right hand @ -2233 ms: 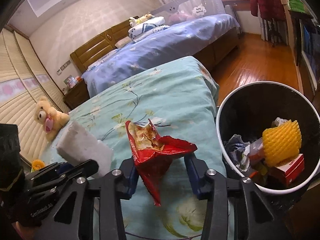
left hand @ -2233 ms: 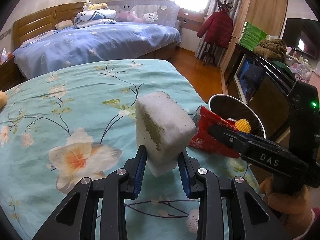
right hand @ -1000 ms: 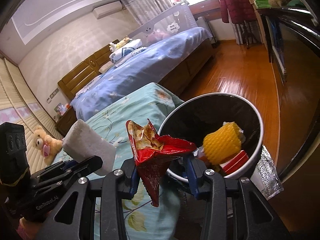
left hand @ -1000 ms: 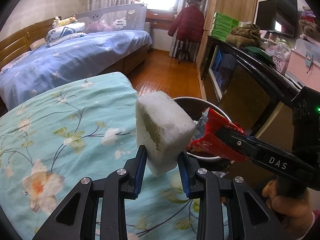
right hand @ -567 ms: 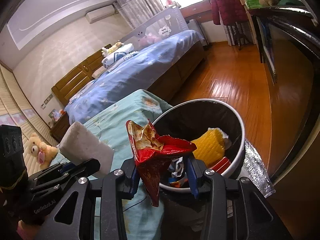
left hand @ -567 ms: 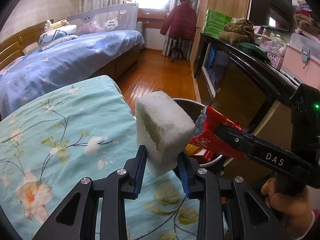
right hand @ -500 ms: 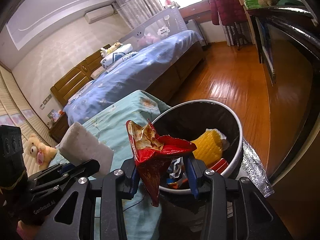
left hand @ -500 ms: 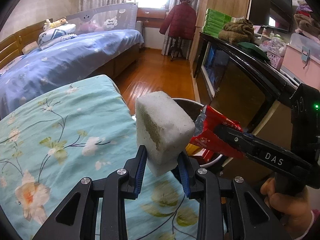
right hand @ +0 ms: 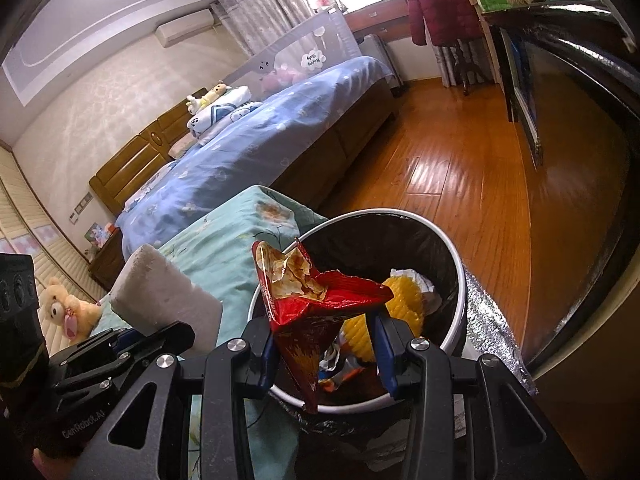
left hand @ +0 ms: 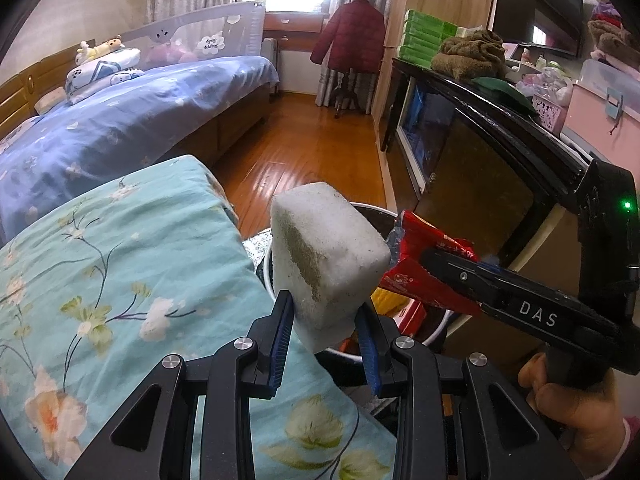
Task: Collect trash
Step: 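Lower the foam block with the left tool while the right tool lowers the chip bag over the bin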
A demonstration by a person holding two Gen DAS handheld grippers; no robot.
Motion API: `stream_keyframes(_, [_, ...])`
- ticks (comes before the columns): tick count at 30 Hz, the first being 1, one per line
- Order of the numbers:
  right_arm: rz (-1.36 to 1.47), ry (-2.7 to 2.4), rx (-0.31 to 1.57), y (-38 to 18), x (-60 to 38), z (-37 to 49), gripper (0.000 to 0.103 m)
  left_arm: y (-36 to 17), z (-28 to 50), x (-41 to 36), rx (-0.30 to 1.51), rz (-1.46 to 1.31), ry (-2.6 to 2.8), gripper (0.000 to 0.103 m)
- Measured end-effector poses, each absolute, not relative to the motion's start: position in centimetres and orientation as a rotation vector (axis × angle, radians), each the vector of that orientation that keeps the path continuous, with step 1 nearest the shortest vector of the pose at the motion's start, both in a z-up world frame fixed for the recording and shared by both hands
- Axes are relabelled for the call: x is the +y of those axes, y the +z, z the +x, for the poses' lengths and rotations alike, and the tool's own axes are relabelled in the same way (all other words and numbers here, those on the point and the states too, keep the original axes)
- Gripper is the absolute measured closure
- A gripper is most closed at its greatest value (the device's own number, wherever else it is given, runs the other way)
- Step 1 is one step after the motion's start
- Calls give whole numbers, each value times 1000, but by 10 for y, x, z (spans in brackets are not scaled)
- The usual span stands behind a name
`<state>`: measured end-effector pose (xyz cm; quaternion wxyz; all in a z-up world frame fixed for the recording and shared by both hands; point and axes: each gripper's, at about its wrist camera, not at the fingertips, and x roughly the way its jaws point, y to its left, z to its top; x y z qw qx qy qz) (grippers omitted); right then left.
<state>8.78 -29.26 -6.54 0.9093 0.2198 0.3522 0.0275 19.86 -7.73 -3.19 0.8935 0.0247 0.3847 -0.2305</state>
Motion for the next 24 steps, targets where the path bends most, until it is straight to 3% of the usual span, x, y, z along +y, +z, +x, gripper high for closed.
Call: stream_keyframes(24, [457,50,750,-68,-308,109,62,-43,226,-97,821,67,-477,73])
